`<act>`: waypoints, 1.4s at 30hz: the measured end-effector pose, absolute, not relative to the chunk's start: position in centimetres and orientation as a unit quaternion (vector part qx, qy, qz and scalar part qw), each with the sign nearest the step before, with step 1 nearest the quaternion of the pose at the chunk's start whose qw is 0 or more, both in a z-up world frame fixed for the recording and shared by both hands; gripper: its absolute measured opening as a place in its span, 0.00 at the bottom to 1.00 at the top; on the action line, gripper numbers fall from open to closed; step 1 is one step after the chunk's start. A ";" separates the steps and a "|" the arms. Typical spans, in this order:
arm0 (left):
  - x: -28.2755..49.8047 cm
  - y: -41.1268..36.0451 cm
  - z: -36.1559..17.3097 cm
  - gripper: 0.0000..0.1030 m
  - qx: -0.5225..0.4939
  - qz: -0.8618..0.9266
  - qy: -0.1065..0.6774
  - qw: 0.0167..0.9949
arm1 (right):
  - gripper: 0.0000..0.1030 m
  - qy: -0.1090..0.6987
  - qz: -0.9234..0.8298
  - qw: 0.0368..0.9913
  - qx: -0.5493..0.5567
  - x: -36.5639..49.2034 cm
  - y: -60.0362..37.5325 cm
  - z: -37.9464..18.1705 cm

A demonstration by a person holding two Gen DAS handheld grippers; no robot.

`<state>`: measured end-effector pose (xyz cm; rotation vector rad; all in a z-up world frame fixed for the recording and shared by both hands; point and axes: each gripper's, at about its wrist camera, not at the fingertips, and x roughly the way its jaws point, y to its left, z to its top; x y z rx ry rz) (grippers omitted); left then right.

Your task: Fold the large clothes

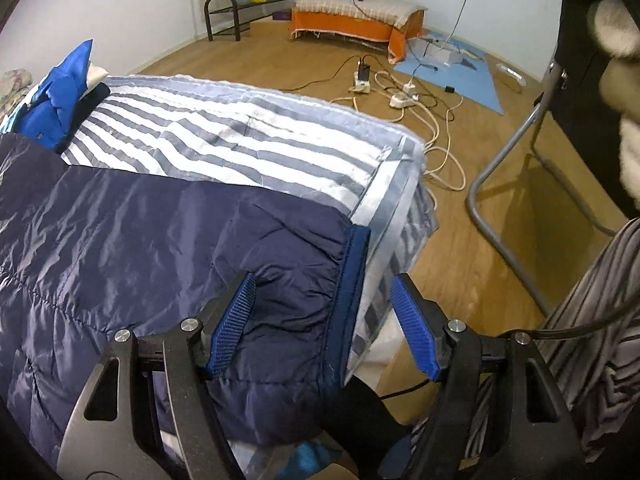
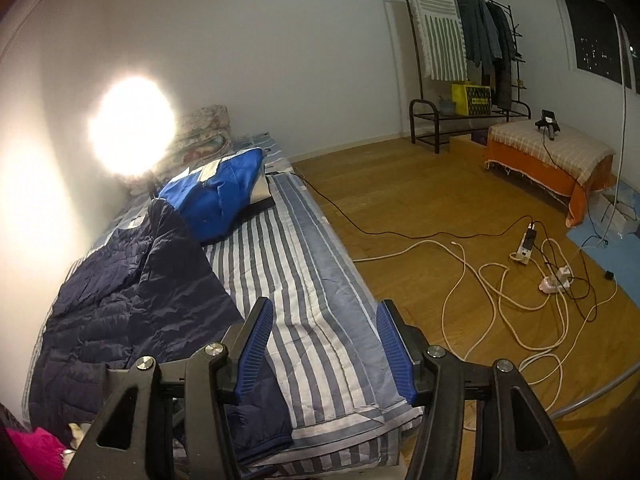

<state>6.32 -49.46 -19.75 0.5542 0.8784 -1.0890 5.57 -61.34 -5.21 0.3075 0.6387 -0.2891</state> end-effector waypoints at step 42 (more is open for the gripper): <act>15.0 -37.8 -8.0 0.04 0.040 -0.490 0.415 0.766 | 0.55 0.324 -0.086 0.934 0.124 9.5 -56.9 -4.5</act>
